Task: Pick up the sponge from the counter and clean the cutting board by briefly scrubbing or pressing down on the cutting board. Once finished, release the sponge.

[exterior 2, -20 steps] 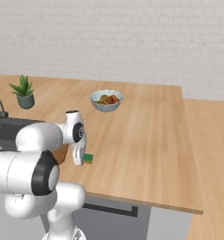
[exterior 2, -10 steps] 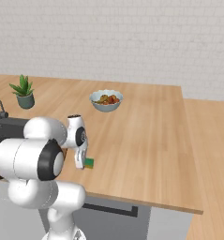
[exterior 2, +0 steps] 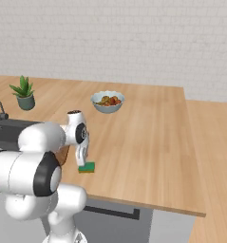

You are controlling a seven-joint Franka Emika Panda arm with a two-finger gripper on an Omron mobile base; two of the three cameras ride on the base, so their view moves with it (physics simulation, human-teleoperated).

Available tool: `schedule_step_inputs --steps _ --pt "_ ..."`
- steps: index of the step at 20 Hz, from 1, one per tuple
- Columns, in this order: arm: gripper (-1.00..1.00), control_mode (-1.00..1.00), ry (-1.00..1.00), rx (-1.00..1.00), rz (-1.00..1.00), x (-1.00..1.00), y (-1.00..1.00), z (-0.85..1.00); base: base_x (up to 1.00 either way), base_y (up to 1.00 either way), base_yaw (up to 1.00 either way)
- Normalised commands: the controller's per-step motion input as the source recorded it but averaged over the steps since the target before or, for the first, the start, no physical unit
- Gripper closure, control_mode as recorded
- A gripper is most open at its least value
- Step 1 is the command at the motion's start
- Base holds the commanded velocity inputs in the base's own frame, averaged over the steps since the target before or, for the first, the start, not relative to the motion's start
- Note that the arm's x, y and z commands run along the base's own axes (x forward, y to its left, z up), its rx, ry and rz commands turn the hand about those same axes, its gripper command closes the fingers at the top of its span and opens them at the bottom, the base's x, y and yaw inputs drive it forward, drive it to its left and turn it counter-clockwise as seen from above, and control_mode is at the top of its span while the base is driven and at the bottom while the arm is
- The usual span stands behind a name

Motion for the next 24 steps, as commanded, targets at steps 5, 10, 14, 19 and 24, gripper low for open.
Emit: schedule_step_inputs --steps 5,10,14,19,24 --pt "-1.00 -1.00 -0.23 0.00 0.00 -0.28 -0.22 0.96 0.00 0.00 0.00" --pt "-1.00 -1.00 -0.19 0.00 0.00 -0.41 -0.05 0.92 0.00 0.00 0.00" --pt "-1.00 -1.00 -0.16 0.00 0.00 -0.50 0.00 0.77 0.00 0.00 0.00" --pt "-1.00 -1.00 -0.07 0.00 0.00 -0.39 0.04 0.42 0.00 0.00 0.00" --pt "-1.00 -1.00 -0.05 0.00 0.01 -0.02 0.05 0.35 0.00 0.00 0.00"
